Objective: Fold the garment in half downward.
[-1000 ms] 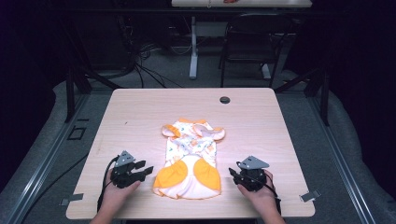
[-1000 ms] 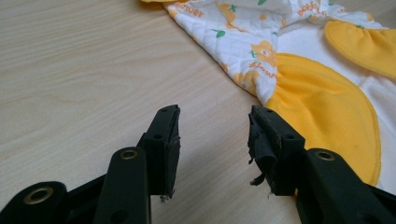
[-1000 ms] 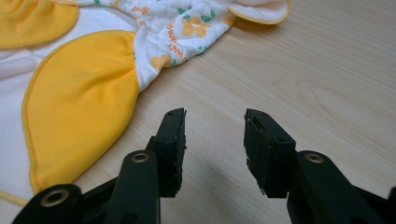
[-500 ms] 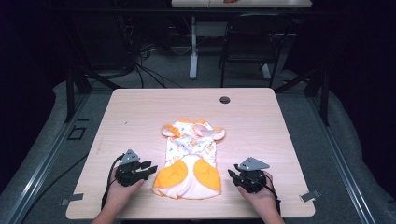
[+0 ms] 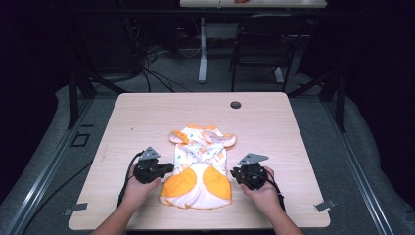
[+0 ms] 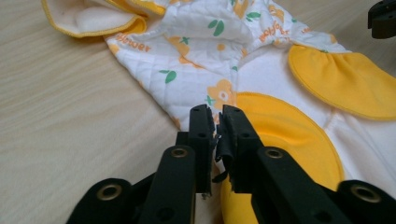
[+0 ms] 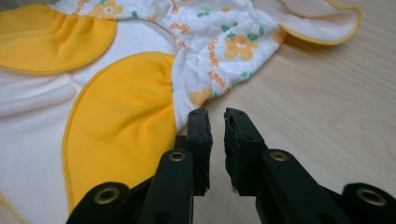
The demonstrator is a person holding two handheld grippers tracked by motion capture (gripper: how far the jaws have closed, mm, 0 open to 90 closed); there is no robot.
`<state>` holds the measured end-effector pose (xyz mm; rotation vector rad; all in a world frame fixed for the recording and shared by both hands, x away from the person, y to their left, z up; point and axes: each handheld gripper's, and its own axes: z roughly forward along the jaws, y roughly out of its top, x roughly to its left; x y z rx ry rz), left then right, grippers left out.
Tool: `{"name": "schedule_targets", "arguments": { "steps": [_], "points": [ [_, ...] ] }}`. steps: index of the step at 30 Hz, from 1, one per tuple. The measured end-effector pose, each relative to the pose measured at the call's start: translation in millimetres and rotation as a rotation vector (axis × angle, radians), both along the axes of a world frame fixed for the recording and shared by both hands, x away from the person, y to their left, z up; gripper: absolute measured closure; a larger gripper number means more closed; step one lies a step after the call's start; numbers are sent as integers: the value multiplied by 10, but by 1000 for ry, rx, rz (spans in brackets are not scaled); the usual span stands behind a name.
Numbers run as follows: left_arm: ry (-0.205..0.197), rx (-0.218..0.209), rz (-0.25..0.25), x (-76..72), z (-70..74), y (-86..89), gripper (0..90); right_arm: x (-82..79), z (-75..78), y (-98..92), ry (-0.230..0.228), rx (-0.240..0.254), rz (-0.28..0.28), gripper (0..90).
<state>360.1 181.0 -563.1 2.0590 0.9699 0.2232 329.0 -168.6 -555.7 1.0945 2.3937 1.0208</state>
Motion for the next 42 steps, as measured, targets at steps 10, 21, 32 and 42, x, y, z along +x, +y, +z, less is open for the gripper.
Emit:
{"name": "schedule_targets", "arguments": {
  "steps": [10, 21, 32, 42],
  "points": [
    [22, 29, -13, 273, -72, -201, 900, 341, -17, 326, 5, -18, 51, 900],
    [-3, 95, -15, 349, -156, -288, 900, 492, -107, 424, 39, -47, 47, 896],
    [12, 94, -49, 238, -157, -303, 900, 427, -155, 402, 66, -69, 75, 887],
    [35, 56, -58, 115, -174, -279, 900, 288, -143, 377, 82, -77, 99, 891]
  ]
}}
